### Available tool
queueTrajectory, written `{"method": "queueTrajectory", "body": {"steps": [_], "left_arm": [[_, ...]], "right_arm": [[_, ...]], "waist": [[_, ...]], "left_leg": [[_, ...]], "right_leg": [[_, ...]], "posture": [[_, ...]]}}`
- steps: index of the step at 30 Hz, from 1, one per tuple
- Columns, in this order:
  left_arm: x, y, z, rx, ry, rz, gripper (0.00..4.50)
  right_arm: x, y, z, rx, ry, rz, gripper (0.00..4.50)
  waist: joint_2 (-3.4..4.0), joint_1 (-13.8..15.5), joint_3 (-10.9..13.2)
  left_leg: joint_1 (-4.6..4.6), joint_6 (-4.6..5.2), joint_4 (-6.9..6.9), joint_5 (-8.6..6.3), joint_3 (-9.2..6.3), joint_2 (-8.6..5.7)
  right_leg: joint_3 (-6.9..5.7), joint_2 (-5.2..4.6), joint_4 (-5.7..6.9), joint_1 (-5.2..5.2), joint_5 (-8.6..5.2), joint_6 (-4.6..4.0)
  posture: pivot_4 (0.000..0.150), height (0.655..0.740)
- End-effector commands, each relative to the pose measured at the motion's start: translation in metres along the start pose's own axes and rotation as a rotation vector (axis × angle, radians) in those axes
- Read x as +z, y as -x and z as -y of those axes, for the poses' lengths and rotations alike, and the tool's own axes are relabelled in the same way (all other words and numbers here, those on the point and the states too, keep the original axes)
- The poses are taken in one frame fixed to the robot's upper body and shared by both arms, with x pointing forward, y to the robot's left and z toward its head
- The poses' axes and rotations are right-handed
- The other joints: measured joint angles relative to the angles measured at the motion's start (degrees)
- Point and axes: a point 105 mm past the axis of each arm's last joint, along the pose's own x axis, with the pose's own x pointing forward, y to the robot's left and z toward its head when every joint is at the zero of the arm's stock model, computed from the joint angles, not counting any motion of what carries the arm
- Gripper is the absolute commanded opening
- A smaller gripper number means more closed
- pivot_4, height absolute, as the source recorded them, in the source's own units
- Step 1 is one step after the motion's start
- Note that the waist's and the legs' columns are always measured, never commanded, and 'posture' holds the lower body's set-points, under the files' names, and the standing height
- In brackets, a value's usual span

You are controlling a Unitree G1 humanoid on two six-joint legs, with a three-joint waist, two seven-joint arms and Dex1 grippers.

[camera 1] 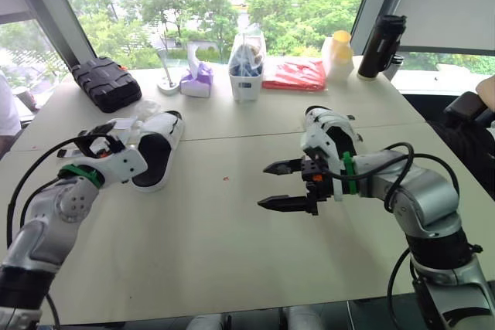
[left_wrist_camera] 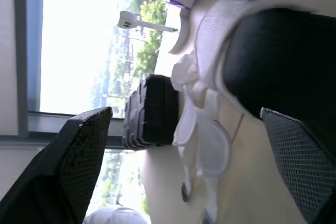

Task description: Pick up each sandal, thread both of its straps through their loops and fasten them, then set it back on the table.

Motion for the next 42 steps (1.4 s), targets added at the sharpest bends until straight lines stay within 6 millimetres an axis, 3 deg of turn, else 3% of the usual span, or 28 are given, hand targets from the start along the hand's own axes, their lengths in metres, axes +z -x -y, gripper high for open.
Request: {"method": "queueTrajectory", "body": {"steps": [1,12,20,24,30,36,39,42], "left_arm": [[-0.005,-0.011,0.000,0.019,-0.068,-0.006,4.45],[-0.003,-0.077,0.021,0.004,-0.069,-0.004,4.45],[0.005,-0.100,0.026,0.002,-0.067,-0.039,4.45],[0.004,-0.102,0.035,-0.019,-0.055,-0.066,3.18],[0.003,-0.101,0.039,-0.020,-0.041,-0.082,0.05],[0.026,-0.104,0.022,0.046,-0.042,0.057,0.05],[0.076,-0.099,0.007,0.049,0.000,0.353,0.05],[0.116,-0.079,0.010,-0.039,-0.049,0.636,0.05]], "right_arm": [[0.012,-0.001,-0.001,-0.001,0.052,0.036,4.50],[0.006,-0.007,0.010,-0.089,0.065,0.031,4.50],[0.005,-0.007,0.012,-0.123,0.068,0.034,4.50],[0.004,-0.007,0.013,-0.141,0.070,0.030,4.50],[0.003,-0.005,0.015,-0.158,0.071,0.027,4.50],[0.004,-0.002,0.017,-0.175,0.078,0.029,4.50],[0.009,0.009,0.025,-0.210,0.089,0.034,4.50],[0.009,0.022,0.034,-0.250,0.096,0.024,4.50]], "waist": [[0.00,-0.2,0.0],[-0.09,-0.2,0.0],[-0.16,-0.4,0.0],[-0.17,-0.5,0.0],[-0.15,-0.2,-0.1],[-0.17,-0.2,-0.1],[-0.24,0.1,-0.1],[-0.35,0.9,0.0]], "left_leg": [[-0.01,0.00,0.00,0.00,0.00,0.01],[-0.08,-0.05,0.05,0.03,0.00,-0.11],[-0.11,-0.08,0.10,0.06,0.00,-0.18],[-0.10,-0.07,0.10,0.05,0.01,-0.18],[-0.06,-0.05,0.12,0.05,-0.01,-0.18],[-0.03,-0.06,0.12,0.06,-0.03,-0.18],[-0.09,-0.13,0.13,0.11,-0.04,-0.19],[-0.18,-0.41,0.16,0.26,-0.04,-0.21]], "right_leg": [[0.00,0.00,0.01,-0.01,0.00,0.00],[-0.03,0.04,0.06,-0.08,0.01,0.02],[-0.04,0.02,0.07,-0.08,0.02,0.04],[-0.04,0.03,0.09,-0.08,0.02,0.05],[-0.04,0.02,0.15,-0.03,0.03,0.07],[-0.04,0.03,0.16,-0.02,0.05,0.09],[-0.04,0.00,0.14,-0.05,0.05,0.09],[-0.05,-0.04,0.06,-0.07,0.05,0.09]], "posture": [[0.150,0.7400],[0.150,0.7400],[0.150,0.7400],[0.150,0.7400],[0.150,0.7400],[0.150,0.7400],[0.150,0.7400],[0.150,0.7400]]}}
